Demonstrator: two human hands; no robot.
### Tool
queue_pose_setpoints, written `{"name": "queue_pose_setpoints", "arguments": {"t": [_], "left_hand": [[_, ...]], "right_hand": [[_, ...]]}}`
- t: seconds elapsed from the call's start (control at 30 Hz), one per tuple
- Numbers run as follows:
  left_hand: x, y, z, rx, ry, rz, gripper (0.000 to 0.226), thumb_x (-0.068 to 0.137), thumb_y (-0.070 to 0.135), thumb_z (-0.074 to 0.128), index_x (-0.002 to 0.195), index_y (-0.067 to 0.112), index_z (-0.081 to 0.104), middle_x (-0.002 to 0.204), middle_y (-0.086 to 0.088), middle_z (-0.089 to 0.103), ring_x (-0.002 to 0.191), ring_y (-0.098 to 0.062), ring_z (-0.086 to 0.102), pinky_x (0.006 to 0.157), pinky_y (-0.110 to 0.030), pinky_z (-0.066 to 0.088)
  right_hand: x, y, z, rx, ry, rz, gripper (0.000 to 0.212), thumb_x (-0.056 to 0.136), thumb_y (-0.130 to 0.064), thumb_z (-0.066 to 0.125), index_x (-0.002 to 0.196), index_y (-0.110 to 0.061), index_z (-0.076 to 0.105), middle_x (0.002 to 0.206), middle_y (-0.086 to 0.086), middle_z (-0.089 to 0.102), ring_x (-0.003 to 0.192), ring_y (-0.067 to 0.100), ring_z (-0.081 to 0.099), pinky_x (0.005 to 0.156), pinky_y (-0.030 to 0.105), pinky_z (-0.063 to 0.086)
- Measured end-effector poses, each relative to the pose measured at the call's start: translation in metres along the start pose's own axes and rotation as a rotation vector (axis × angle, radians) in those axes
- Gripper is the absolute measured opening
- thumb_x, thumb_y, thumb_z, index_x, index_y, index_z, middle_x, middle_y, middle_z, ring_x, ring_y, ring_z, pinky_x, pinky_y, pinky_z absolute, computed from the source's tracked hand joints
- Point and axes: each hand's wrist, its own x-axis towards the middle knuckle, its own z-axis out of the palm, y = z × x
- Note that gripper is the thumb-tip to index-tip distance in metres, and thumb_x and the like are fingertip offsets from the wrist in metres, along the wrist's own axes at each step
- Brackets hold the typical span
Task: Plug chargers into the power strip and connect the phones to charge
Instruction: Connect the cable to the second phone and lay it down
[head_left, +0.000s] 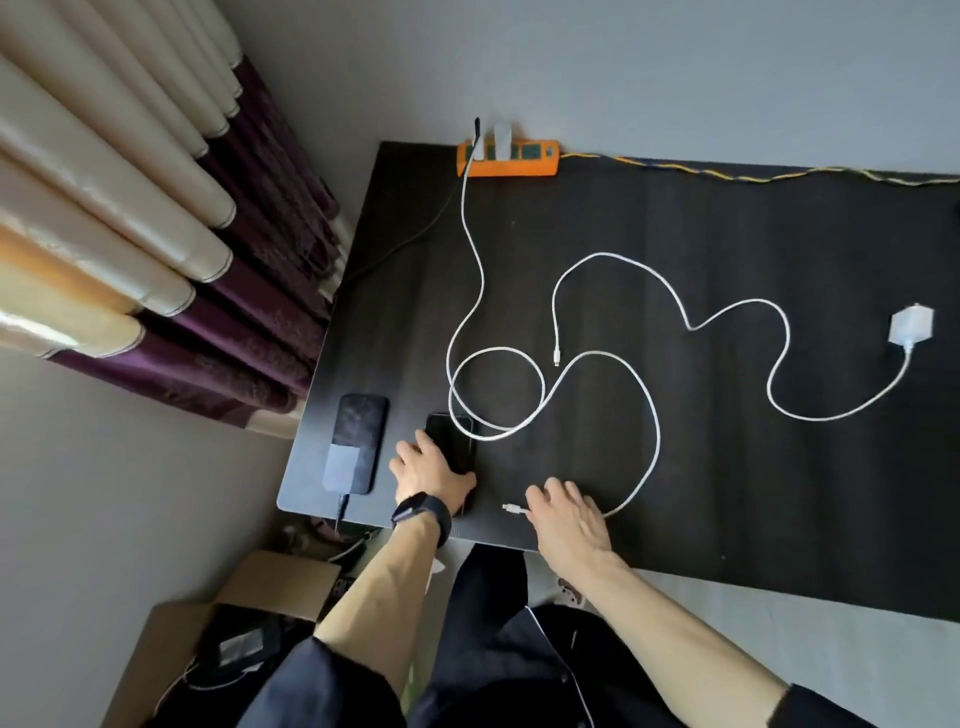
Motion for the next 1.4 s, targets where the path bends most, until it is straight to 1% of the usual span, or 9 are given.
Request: {"name": "queue_pose_setpoints", "arguments": {"t": [0.1,0.2,0.3,0.5,0.67,0.8,1.03,1.23,1.4], "left_hand": [[-0.013,-0.019,-0.002,-0.189,-0.042,-0.112,0.083,0.065,0.044,0.082,0.130,0.008,0.044,0.131,-0.016,0.044,0.123,-0.037,0.047,0.105,-0.040,0.043],[-0.032,-0.048,-0.013,-0.686,-0.171,-0.186,0.052,0.063,0.033,0.087,0.103,0.008,0.065,0.101,-0.010,0.070,0.092,-0.027,0.069,0.086,-0.043,0.058],[-0.057,-0.075,-0.037,-0.964,-0.343,-0.200,0.035,0.062,0.030,0.087,0.087,0.012,0.070,0.067,-0.002,0.065,0.058,-0.019,0.062,0.067,-0.038,0.052],[-0.086,-0.102,-0.095,-1.189,-0.570,-0.101,0.038,0.055,0.047,0.083,0.078,0.021,0.069,0.093,-0.004,0.064,0.076,-0.020,0.054,0.076,-0.036,0.043],[-0.087,-0.123,-0.128,-1.389,-0.725,-0.037,0.031,0.072,0.045,0.081,0.078,0.016,0.070,0.092,-0.005,0.066,0.078,-0.020,0.063,0.076,-0.033,0.049],[-0.091,-0.145,-0.139,-1.563,-0.793,0.038,0.022,0.093,0.031,0.064,0.082,0.014,0.073,0.085,-0.002,0.063,0.066,-0.014,0.067,0.059,-0.027,0.056],[-0.091,-0.181,-0.134,-1.613,-0.715,-0.050,0.022,0.097,-0.001,0.048,0.112,0.001,0.064,0.095,-0.016,0.073,0.079,-0.022,0.074,0.066,-0.030,0.062],[-0.096,-0.190,-0.146,-1.709,-0.716,-0.206,0.011,0.093,-0.006,0.057,0.101,-0.010,0.062,0.088,-0.025,0.074,0.074,-0.029,0.076,0.057,-0.031,0.061],[-0.104,-0.190,-0.138,-1.682,-0.680,-0.238,0.011,0.092,-0.004,0.059,0.102,-0.009,0.062,0.093,-0.023,0.072,0.074,-0.026,0.075,0.077,-0.033,0.060]], "right_hand": [[-0.022,0.001,0.014,0.191,-0.052,0.024,0.012,0.106,-0.025,0.041,0.107,-0.015,0.046,0.117,0.008,0.058,0.109,0.030,0.056,0.088,0.039,0.043],[-0.050,-0.009,0.015,0.866,-0.183,0.378,0.013,0.105,-0.024,0.044,0.097,-0.013,0.043,0.096,0.009,0.067,0.076,0.028,0.059,0.066,0.036,0.040],[-0.076,-0.029,0.012,1.441,-0.299,0.639,0.012,0.104,-0.015,0.049,0.092,-0.011,0.049,0.075,0.005,0.057,0.042,0.010,0.034,0.040,0.022,0.022],[-0.108,-0.064,-0.035,1.761,-0.615,0.421,0.013,0.102,-0.009,0.050,0.105,-0.008,0.062,0.065,-0.004,0.050,0.042,0.004,0.024,0.034,0.015,0.015],[-0.119,-0.112,-0.058,1.973,-0.640,0.339,0.012,0.100,-0.012,0.049,0.104,-0.010,0.061,0.067,-0.005,0.042,0.044,0.003,0.023,0.033,0.014,0.018],[-0.127,-0.155,-0.054,2.011,-0.643,0.339,0.011,0.100,-0.011,0.048,0.103,-0.011,0.059,0.066,-0.006,0.042,0.042,0.003,0.023,0.031,0.014,0.018],[-0.159,-0.206,-0.041,1.971,-0.699,0.311,0.009,0.098,-0.014,0.052,0.101,-0.013,0.061,0.066,-0.006,0.042,0.044,0.003,0.022,0.032,0.014,0.018],[-0.168,-0.224,-0.037,1.382,-0.016,0.179,0.018,0.101,-0.031,0.055,0.105,-0.016,0.065,0.067,-0.007,0.047,0.044,0.003,0.032,0.040,0.018,0.025],[-0.168,-0.229,-0.037,1.199,0.213,0.054,0.014,0.100,-0.035,0.058,0.098,-0.024,0.067,0.061,-0.014,0.058,0.051,-0.003,0.051,0.053,0.009,0.039]]}}
